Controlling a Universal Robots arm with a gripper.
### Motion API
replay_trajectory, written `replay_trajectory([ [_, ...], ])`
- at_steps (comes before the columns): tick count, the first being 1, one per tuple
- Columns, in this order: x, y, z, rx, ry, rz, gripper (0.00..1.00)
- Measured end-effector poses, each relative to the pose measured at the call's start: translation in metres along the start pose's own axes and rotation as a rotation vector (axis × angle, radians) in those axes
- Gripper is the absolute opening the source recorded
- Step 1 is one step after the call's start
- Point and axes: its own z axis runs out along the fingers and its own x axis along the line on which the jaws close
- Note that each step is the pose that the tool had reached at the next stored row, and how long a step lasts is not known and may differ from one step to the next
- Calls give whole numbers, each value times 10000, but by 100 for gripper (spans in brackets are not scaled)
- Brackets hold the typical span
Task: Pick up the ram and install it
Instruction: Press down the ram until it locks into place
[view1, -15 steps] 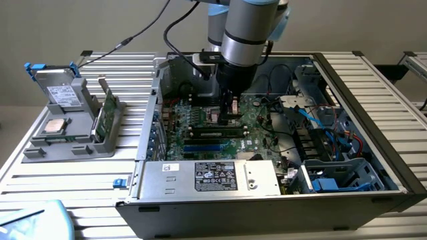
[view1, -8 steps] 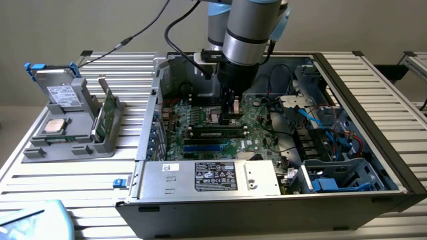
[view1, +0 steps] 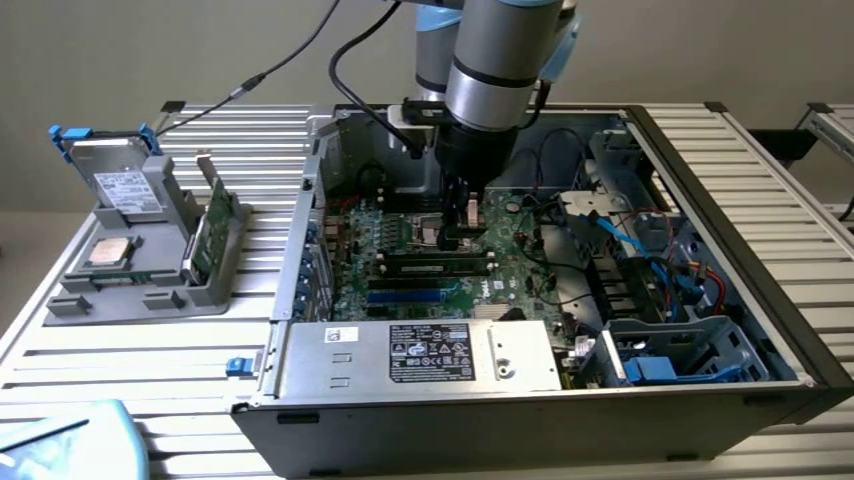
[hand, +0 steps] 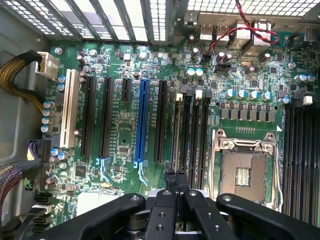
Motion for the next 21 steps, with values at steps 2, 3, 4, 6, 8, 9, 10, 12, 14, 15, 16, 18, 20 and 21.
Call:
replay_trajectory([
  [2, 0, 0, 0, 0, -1, 1, 11],
  [3, 0, 0, 0, -1, -8, 61, 11],
  [4, 1, 0, 0, -3, -24, 202, 11],
  [6, 0, -1, 4, -6, -68, 505, 11],
  [8, 0, -1, 7, -12, -111, 847, 11],
  [9, 0, -1, 8, -16, -134, 1025, 11],
  [10, 0, -1, 11, -19, -157, 1199, 11],
  [12, -1, -2, 16, -26, -203, 1549, 11],
  [14, -1, -3, 22, -32, -247, 1899, 11],
  [15, -1, -3, 26, -36, -267, 2064, 11],
  [16, -1, -4, 29, -39, -286, 2216, 11],
  [18, 0, -4, 32, -43, -292, 2459, 11],
  [20, -1, -5, 35, -40, -265, 2663, 11],
  [21, 0, -5, 35, -38, -234, 2761, 11],
])
